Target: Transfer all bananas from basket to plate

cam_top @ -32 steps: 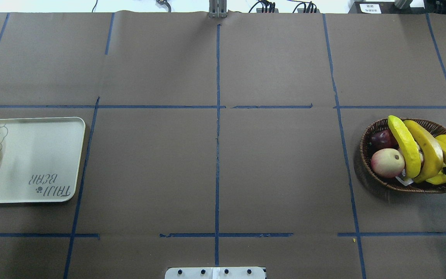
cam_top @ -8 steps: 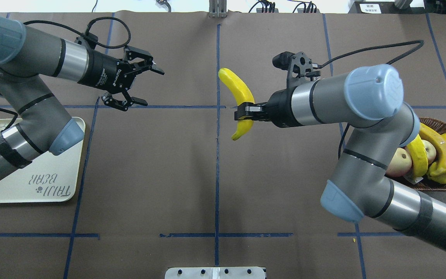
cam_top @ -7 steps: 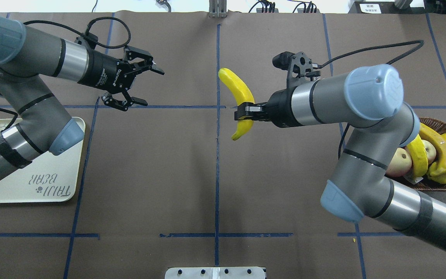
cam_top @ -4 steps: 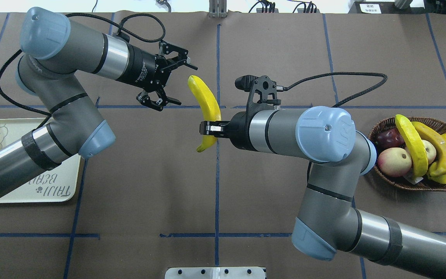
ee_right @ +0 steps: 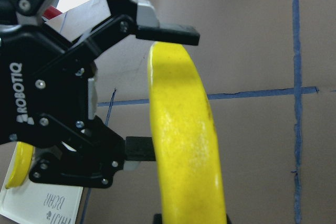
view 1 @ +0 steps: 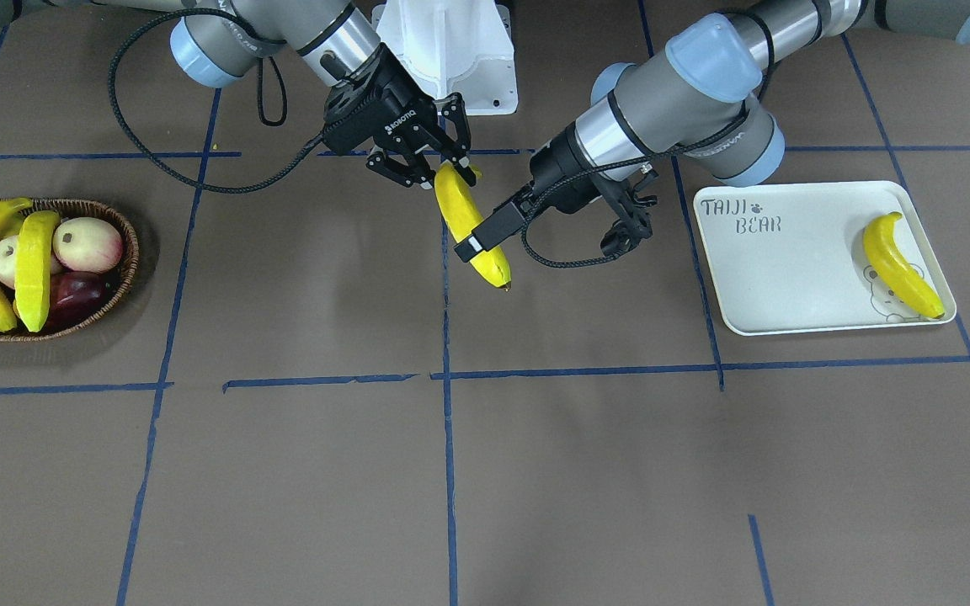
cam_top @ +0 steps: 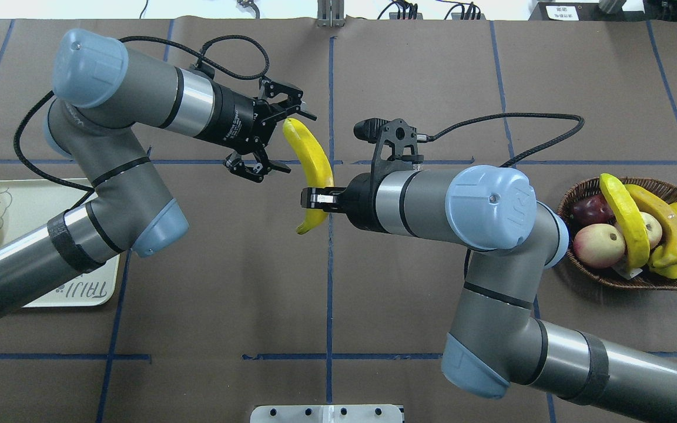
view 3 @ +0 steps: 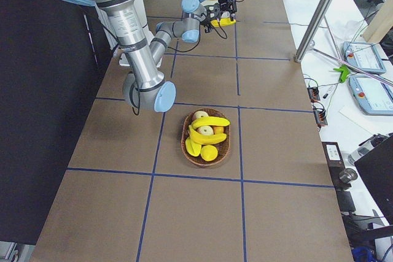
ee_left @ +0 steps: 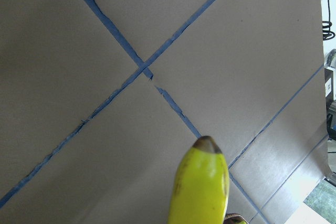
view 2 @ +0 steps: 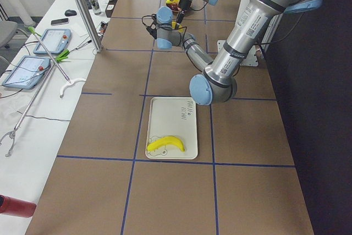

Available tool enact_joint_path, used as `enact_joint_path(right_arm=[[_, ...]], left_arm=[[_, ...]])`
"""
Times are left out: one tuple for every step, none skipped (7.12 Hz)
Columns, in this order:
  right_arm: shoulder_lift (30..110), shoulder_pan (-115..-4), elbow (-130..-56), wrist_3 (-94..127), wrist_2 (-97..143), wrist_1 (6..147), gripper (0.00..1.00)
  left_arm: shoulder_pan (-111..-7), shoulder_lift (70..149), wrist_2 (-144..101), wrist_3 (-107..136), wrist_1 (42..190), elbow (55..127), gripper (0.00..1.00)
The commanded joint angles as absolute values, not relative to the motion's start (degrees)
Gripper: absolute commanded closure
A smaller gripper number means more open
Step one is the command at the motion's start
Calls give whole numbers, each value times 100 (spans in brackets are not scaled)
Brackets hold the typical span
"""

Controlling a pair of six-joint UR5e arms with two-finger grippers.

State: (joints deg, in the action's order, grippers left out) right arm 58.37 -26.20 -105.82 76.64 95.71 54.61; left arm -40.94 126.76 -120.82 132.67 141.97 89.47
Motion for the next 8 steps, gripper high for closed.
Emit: enact_joint_path(right_arm=[[5836, -2602, -10582, 7664, 9571, 5467, 97], [5845, -2602, -10582, 7664, 9571, 5467, 97], [5845, -2602, -10582, 7647, 9571, 5484, 95], [5845, -2602, -10582, 7681, 9571, 5484, 82], [5836, -2602, -10582, 7708, 9580, 5484, 36], [5836, -2602, -10591, 7708, 9580, 5476, 1], [5827, -2602, -10591, 7708, 9589, 5484, 1], [5836, -2610, -10600, 7708, 9632, 5484, 1]], left_arm=[[-4025, 12674, -11962, 13254, 14220, 8947, 53], [-4025, 12674, -11962, 13254, 14212, 8956, 72], [-4034, 12674, -11953, 13254, 14238, 8956, 88], [-4034, 12674, -11953, 13254, 14230, 8956, 99], [-4043, 12665, -11953, 13237, 14229, 8956, 100], [-4043, 12665, -11953, 13236, 14229, 8956, 100], [-4043, 12665, -11953, 13236, 14229, 8956, 100], [-4052, 12656, -11953, 13236, 14229, 8956, 100]])
